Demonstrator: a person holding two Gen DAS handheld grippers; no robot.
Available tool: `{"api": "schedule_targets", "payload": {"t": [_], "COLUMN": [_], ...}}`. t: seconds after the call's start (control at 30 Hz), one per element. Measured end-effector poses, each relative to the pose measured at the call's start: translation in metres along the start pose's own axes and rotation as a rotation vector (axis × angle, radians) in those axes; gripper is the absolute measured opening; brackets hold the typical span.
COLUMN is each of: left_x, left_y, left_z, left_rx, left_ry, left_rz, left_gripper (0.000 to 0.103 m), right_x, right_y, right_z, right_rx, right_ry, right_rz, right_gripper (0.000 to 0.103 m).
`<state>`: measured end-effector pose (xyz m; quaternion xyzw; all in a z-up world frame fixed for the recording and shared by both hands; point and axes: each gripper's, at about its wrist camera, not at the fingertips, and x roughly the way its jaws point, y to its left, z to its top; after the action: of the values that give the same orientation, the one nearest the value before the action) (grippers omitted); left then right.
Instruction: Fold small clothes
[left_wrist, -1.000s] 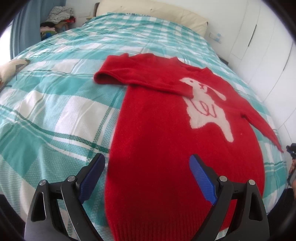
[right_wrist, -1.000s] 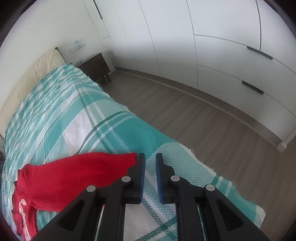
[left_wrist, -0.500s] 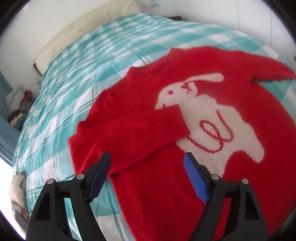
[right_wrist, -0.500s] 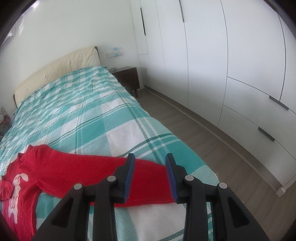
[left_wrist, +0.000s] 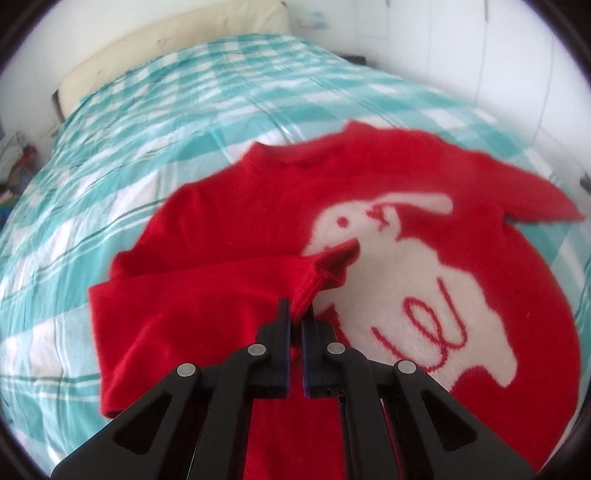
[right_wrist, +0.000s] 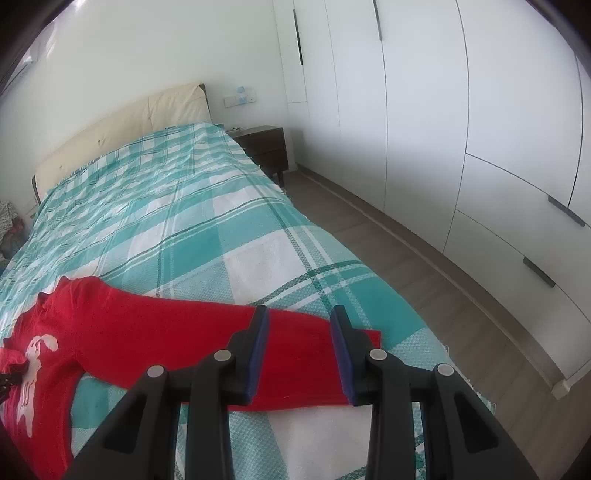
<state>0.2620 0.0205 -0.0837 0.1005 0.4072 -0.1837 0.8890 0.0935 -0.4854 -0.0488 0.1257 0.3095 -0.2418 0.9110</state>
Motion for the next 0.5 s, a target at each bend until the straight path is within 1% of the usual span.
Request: {"api": "schedule_targets", "payload": {"t": [0.07,0.13,0.17,0.23,0.3,0.37,0.43,0.5], "left_x": [-0.037,-0.073,-0.09,-0.114,-0.132,-0.139,-0.139,-0.134], "left_y": [0.048,0.103,0.13,0.181,0.218,0.245,0.262,0.271], "left_z": [-0.003,-0.016,-0.025,-0.047,-0.076,-0.107,-0.136,-0.159], "left_rx": [-0.192,-0.389,-0.487,-0.651,-0.774,-0.879,-0.962,-1.014], "left_ry": [-0.079,-0.151,-0.179,-0.213,-0.217,-0.202,-0.178,-0.149], "left_rz": [0.011,0.063,0.102,0.208,0.311,0.388,0.43,0.459], "left_gripper": [0.003,0.003,0.003,0.003,0.003,0.003,0.003,0.003], "right_x": [-0.001,-0.002,-0.002,-0.002,-0.002,-0.002,-0.002,-0.002], "right_y": [0.002,0.003,0.003,0.004,0.005,0.007,0.008,0.009], "right_z": [0.0,0.0,0.0,0.0,0.0,-0.001,-0.002,-0.002], "right_rx": [-0.011,-0.017,-0.017,-0.018,-0.022,-0.028,-0.035,-0.042], "right_ry": [-0.007,-0.013,-0.014,-0.014,-0.012,-0.011,-0.012,-0.013], "right_rz": [0.0,0.003,0.006,0.011,0.013,0.011,0.004,-0.002], "right_gripper": [0.034,0.034,0.034,0.034,0.034,0.034,0.034,0.034]}}
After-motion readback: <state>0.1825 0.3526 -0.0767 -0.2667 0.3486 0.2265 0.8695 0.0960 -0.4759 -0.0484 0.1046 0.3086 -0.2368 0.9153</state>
